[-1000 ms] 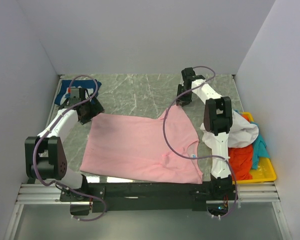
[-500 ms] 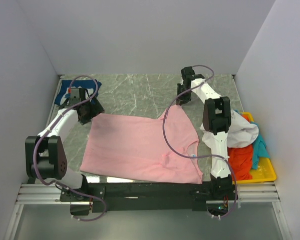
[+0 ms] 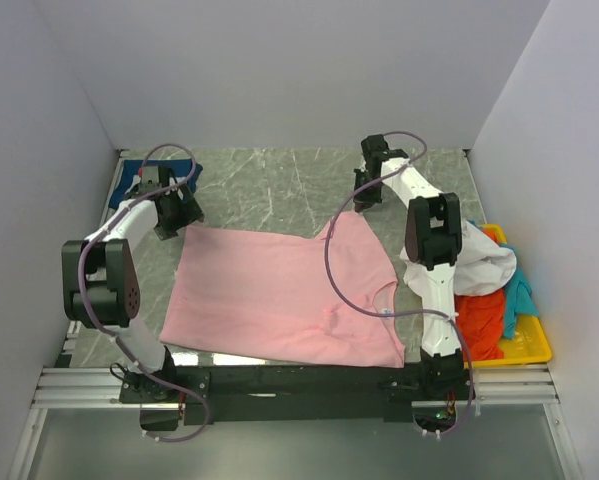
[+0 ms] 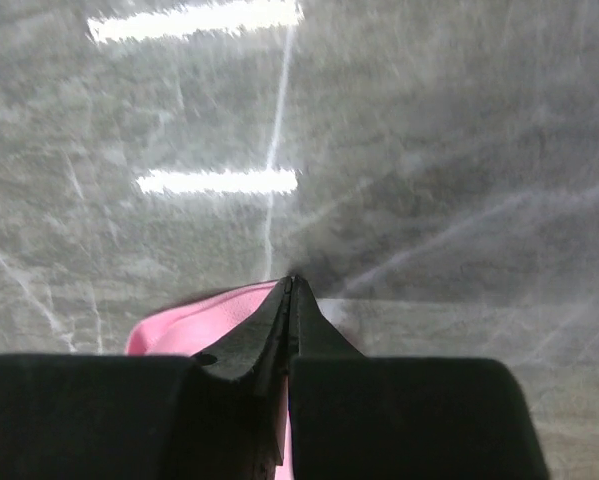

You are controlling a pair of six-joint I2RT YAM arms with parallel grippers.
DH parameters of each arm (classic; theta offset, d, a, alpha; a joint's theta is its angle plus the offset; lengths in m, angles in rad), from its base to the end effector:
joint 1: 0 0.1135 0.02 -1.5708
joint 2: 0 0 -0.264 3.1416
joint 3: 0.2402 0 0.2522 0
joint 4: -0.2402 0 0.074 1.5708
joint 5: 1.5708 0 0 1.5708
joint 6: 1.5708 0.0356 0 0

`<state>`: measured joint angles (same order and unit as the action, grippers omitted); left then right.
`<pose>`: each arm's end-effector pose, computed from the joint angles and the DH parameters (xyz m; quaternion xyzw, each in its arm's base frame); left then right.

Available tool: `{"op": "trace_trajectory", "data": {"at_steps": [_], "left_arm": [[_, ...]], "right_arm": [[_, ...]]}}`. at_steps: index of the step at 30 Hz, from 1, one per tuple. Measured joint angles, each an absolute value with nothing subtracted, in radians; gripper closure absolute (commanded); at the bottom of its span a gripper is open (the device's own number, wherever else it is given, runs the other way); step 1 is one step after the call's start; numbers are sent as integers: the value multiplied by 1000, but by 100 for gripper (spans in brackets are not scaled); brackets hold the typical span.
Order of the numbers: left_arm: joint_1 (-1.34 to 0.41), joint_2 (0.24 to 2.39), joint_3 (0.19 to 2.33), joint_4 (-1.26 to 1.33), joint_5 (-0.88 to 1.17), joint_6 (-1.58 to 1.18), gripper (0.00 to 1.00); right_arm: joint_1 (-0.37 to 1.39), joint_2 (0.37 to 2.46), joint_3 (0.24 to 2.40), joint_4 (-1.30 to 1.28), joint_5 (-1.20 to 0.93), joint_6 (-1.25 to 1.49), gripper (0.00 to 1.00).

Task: Fold and stack the t-shirts
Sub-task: Fold the tshirt

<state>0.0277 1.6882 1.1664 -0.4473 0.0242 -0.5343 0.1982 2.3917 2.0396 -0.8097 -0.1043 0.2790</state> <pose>0.3551 0.0090 0.2153 -0.2614 0.9186 -0.0854 0.2840 0.4967 0.1035 0.1649 0.0289 0.9775 0.0975 0.1850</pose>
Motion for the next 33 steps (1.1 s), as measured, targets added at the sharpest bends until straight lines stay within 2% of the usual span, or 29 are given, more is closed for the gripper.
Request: {"op": "trace_trajectory", "data": {"at_steps": [2, 8, 15, 18, 33], "left_arm": [[35, 1720, 1194, -449, 21, -519, 19], [42, 1792, 1248, -454, 21, -483, 35], [42, 1877, 1302, -453, 20, -458, 60], [42, 1896, 1310, -454, 18, -453, 65], [42, 1959, 1336, -454, -31, -427, 65]], "right_arm": [[194, 2367, 2002, -807, -96, 280, 100], [180, 2334, 1957, -812, -90, 287, 100], [163, 2315, 1956, -816, -83, 287, 100], [159, 2302, 1954, -816, -80, 287, 100], [159, 2275, 1885, -811, -79, 290, 100]]}}
